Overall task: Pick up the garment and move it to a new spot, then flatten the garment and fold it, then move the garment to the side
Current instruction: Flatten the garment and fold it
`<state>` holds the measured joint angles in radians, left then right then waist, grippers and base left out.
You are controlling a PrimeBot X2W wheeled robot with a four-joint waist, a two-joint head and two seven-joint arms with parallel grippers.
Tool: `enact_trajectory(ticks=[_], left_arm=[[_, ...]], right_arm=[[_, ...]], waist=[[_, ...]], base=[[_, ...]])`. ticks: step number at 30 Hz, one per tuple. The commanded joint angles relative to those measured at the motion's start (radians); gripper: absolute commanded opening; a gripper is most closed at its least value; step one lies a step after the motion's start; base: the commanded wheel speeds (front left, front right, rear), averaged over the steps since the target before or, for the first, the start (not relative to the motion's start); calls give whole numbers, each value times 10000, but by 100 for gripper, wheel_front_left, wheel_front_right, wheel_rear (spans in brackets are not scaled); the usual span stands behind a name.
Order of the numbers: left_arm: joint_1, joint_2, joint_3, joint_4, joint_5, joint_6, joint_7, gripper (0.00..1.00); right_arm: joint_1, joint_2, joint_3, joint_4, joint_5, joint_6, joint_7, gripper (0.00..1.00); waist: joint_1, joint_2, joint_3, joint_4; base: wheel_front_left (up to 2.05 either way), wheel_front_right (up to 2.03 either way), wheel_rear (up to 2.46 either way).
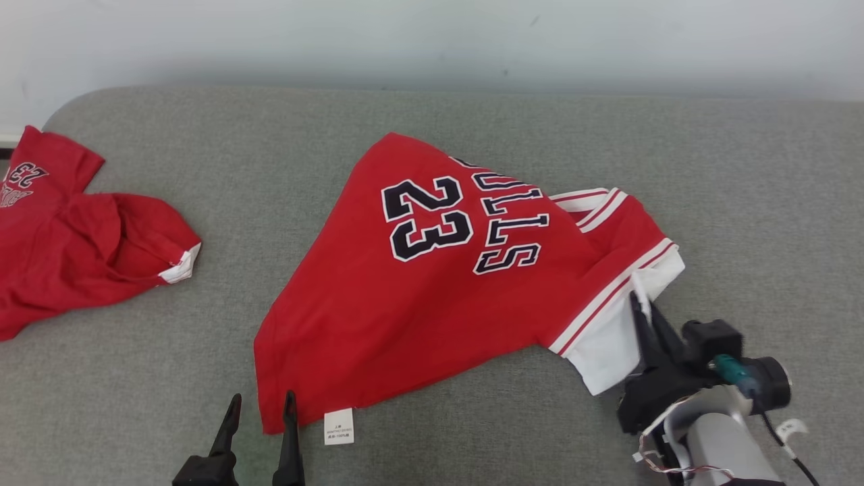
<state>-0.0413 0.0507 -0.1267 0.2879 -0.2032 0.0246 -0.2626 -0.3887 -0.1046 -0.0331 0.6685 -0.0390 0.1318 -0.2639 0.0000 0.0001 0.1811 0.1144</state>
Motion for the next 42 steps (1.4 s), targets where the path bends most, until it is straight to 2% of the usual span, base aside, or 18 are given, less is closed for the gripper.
enact_trajectory(ticks=[1,7,8,9,10,16,20,26,31,35,42], left_arm=[[13,-4,29,-5,63,-45,-33,100],[233,-3,300,57,198,-144,-33,100],[249,-4,345,77,252,-182,-33,100],[272,-6,393,100,270,-208,-33,100],[330,-4,463,132,280,-226,-33,100],[507,-4,751,265,333,-183,-33,100],[626,-3,841,315,375,-149,-33,100],[700,-4,1099,285,394,-10,-33,100],[795,-6,1238,287,400,-73,-33,100],[831,-6,1275,285,372,-123,-33,100],[1078,-5,1188,150,262,-72,-33,100]], right_arm=[[191,38,-167,-175,184,-22,-2,0],[1340,307,-1422,-1273,1059,-22,-2,0],[1532,346,-1660,-1364,1194,-22,-4,8],[1710,356,-1907,-1452,1300,-22,-4,39],[1909,388,-2053,-1524,1336,-21,-6,100],[2906,507,-2818,-2170,1299,-21,-2,100],[3115,535,-2932,-2765,1151,-21,-4,100],[2816,540,-2165,-3754,977,-21,-4,100],[2611,537,-1313,-4276,658,-22,-2,100],[2710,539,-1003,-4239,512,-21,-2,100],[3169,538,-1059,-3876,398,-21,-4,100]], waist=[[0,-1,-100,-104],[0,-1,-571,-733],[0,-1,-652,-869],[0,-1,-749,-1011],[0,-1,-842,-1141],[0,-1,-1186,-1747],[0,-1,-1308,-1854],[0,-1,-1398,-1812],[0,-1,-1489,-1693],[0,-1,-1574,-1646],[0,-1,-1719,-1688]], base=[[0,0,0],[0,0,0],[0,0,0],[0,0,0],[0,0,0],[0,0,0],[0,0,0],[0,0,0],[0,0,0],[0,0,0],[0,0,0]])
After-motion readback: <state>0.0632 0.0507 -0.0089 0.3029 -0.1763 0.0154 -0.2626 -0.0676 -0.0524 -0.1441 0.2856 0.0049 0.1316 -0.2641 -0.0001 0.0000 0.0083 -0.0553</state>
